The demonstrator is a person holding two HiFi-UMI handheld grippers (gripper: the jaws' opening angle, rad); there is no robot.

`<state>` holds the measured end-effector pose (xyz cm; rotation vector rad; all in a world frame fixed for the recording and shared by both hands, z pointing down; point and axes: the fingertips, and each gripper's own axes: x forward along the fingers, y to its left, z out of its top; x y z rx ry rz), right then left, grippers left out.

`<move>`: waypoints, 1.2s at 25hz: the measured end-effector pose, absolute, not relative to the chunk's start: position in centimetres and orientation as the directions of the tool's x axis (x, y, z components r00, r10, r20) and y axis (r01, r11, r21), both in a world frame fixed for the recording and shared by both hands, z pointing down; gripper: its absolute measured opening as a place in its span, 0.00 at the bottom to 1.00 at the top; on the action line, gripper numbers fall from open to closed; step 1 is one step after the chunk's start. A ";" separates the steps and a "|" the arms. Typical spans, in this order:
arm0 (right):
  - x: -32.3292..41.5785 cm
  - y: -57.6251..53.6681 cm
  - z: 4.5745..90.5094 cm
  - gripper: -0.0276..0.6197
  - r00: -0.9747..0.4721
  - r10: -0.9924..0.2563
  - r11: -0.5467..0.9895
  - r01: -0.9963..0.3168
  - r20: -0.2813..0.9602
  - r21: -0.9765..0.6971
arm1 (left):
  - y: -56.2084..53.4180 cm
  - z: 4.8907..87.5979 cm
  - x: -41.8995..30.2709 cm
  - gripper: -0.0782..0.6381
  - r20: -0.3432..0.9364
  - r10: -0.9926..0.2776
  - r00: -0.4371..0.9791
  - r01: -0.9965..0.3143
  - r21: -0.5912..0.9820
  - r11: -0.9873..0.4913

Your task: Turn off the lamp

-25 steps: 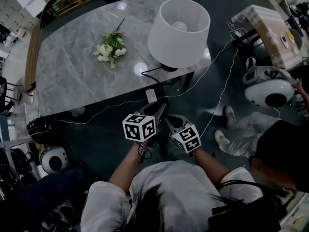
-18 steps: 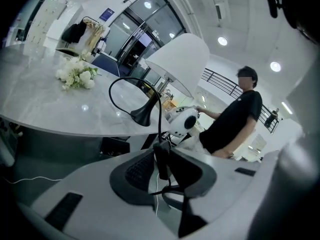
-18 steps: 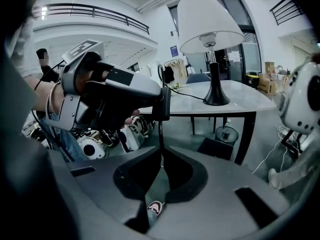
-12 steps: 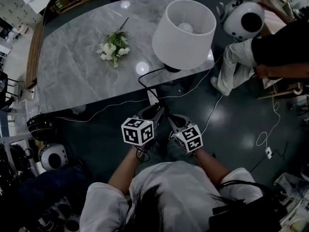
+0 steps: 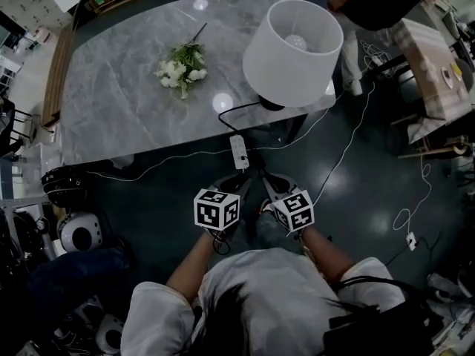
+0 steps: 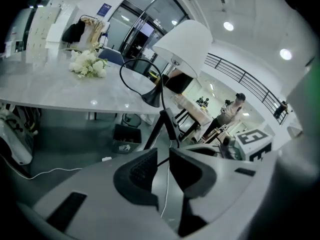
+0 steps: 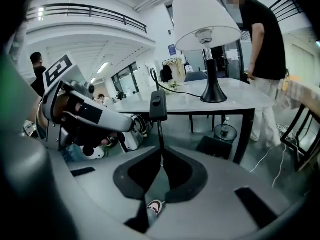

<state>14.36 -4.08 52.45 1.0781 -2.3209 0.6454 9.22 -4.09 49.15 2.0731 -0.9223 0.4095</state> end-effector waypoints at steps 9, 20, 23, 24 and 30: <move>14.4 -3.0 55.6 0.06 -0.538 -0.508 0.523 -0.813 0.673 -0.255 | -1.7 51.0 7.9 0.12 0.621 -0.467 0.630 -0.777 0.517 -0.360; 14.4 -5.4 61.6 0.07 -0.509 -0.432 0.386 -0.850 0.744 -0.358 | -0.6 51.6 4.0 0.12 0.603 -0.564 0.564 -0.798 0.574 -0.184; 13.7 -6.5 63.2 0.07 -0.504 -0.408 0.408 -0.847 0.761 -0.342 | 0.3 51.7 2.8 0.12 0.602 -0.590 0.537 -0.803 0.579 -0.139; 13.7 -6.8 63.7 0.07 -0.499 -0.402 0.409 -0.848 0.768 -0.337 | 0.6 51.7 2.6 0.12 0.598 -0.599 0.533 -0.801 0.584 -0.129; 13.2 -8.6 65.6 0.07 -0.489 -0.404 0.359 -0.862 0.773 -0.358 | 1.9 51.3 0.9 0.12 0.582 -0.645 0.494 -0.805 0.588 -0.086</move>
